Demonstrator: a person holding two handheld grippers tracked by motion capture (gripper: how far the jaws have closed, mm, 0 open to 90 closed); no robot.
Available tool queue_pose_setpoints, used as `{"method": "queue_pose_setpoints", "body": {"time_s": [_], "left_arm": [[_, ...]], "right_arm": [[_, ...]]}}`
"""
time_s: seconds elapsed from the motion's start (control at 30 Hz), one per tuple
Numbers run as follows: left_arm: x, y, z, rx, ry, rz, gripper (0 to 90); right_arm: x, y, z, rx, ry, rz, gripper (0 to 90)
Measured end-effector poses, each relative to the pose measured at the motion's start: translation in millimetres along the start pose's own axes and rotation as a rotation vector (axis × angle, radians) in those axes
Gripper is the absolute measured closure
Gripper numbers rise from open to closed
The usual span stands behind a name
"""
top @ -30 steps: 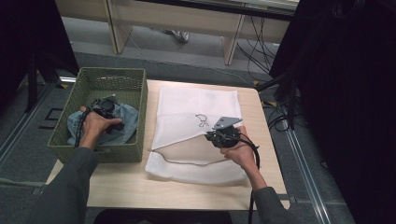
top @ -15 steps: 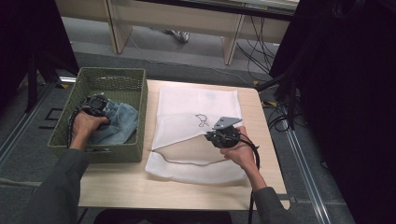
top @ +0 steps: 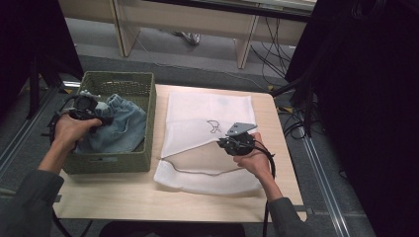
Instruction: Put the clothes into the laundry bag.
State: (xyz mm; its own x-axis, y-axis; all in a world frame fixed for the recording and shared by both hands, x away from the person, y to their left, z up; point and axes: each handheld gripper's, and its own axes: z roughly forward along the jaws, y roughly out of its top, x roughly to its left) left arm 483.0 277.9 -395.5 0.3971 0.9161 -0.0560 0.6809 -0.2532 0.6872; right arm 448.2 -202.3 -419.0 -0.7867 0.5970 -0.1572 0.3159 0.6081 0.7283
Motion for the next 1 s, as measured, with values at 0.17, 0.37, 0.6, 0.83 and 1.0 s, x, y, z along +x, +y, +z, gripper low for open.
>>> {"method": "queue_pose_setpoints", "body": {"time_s": [0.17, 0.37, 0.6, 0.83, 1.0], "left_arm": [[-15.5, -1.6, -30.8, -0.077, -0.067, 0.046, 65.0], [-33.4, -3.7, -58.1, -0.114, -0.138, 0.085, 64.9], [-49.6, -3.2, -81.2, -0.177, -0.2, 0.099, 64.9], [-51.3, 1.1, -112.0, -0.244, -0.264, 0.089, 64.9], [-56.7, 8.8, -137.1, -0.292, -0.29, 0.109, 64.9]], "right_arm": [[-0.6, 0.4, -0.7, -0.005, 0.0, -0.003, 84.6], [-0.5, 0.8, -2.3, 0.001, -0.003, 0.014, 84.7], [-1.7, 0.9, -2.4, -0.009, -0.004, 0.001, 84.8], [-1.6, 1.2, -4.3, -0.006, -0.005, 0.011, 85.0], [-1.3, 1.4, -4.0, -0.001, 0.001, 0.021, 85.1]]}}
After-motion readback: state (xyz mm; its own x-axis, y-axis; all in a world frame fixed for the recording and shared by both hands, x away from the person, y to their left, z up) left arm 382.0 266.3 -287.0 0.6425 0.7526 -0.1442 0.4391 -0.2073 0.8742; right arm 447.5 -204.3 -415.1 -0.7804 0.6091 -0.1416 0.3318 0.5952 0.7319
